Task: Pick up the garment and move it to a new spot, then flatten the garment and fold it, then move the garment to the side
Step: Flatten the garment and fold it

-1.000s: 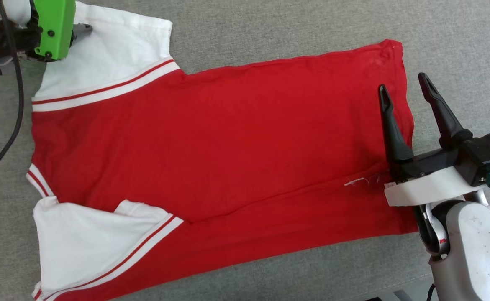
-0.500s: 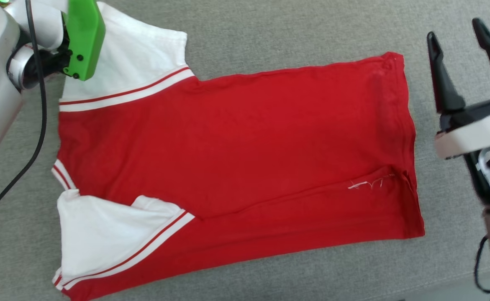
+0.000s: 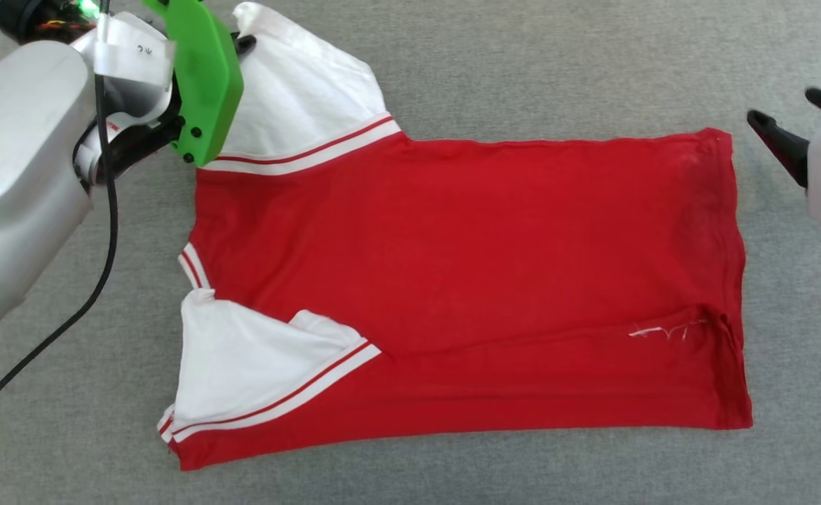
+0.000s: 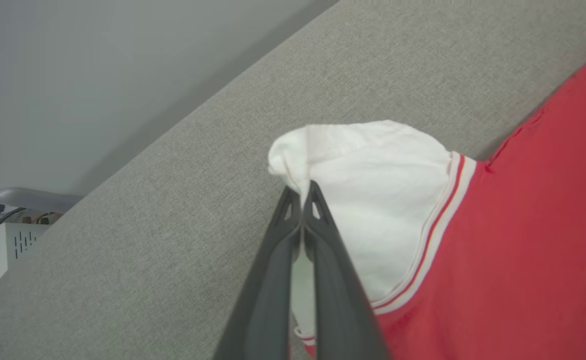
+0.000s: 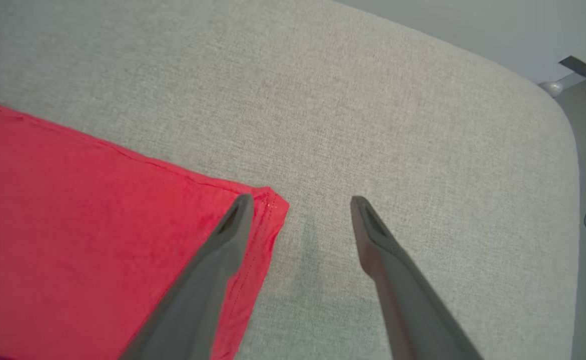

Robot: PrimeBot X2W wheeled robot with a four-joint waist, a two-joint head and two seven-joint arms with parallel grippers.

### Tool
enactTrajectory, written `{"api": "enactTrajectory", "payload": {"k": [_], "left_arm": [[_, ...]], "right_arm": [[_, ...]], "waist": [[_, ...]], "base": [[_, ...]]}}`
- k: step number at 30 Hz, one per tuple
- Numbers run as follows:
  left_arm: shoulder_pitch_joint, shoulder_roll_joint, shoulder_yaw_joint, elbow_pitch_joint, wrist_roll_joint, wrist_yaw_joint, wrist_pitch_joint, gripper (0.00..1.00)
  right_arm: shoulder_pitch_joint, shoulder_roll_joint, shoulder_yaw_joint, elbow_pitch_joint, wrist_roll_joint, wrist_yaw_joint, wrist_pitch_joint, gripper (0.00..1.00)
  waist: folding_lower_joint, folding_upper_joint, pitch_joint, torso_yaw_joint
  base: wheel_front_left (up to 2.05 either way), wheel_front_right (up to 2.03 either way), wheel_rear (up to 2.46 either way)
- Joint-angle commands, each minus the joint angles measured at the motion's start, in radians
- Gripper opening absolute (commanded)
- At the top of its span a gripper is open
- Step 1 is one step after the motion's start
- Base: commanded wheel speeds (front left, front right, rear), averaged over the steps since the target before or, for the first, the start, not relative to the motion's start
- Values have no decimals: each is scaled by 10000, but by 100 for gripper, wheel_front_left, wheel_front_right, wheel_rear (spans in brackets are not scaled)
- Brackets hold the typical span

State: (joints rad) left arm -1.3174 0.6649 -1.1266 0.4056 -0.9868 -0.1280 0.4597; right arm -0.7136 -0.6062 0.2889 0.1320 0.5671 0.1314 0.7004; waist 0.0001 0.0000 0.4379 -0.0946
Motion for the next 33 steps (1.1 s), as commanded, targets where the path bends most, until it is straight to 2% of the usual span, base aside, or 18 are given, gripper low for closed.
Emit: {"api": "enactTrajectory", "payload": {"k": [1,5,8,13,19,20,21,22,27,33], "left_arm": [[139,-30,-25,-98,23,-26,-122,0],[7,-87,-71,-369,164,-26,-327,0],[-101,-137,-96,-486,262,-26,-465,0],[-209,-112,-157,-492,313,-26,-616,0],[-153,-166,-319,-281,208,-26,-813,0],[-108,-175,-369,-224,187,-26,-864,0],[-56,-176,-417,-163,180,-26,-915,0],[16,-192,-471,-88,161,-27,-986,0],[492,-256,-684,190,-13,-27,-1422,0],[1343,-109,-795,199,-233,-14,-2010,0]], "right_arm": [[-251,-150,100,173,287,-7,521,100],[-557,-389,273,718,634,-7,1772,100],[-753,-266,417,1152,588,-7,2105,100],[-902,372,600,1903,472,-7,1838,100],[-505,795,1442,2889,436,-7,1488,100],[-456,814,1535,2991,498,-7,1313,48],[-448,808,1589,3039,518,-7,1055,13],[-450,759,1651,3085,512,-7,688,0],[-299,562,1817,3011,792,-7,-808,0],[271,161,1768,2476,398,-7,-2613,0]], "waist": [[-1,0,22,242],[-1,0,285,463],[-1,0,486,618],[-1,0,783,720],[-1,0,770,746],[-1,0,695,730],[-1,0,602,702],[-1,0,479,686],[-1,0,-333,624],[-1,0,-1294,579]], "base": [[0,0,0],[0,0,0],[0,0,0],[0,0,0],[0,0,0],[0,0,0],[0,0,0],[0,0,0],[0,0,0],[0,0,0]]}}
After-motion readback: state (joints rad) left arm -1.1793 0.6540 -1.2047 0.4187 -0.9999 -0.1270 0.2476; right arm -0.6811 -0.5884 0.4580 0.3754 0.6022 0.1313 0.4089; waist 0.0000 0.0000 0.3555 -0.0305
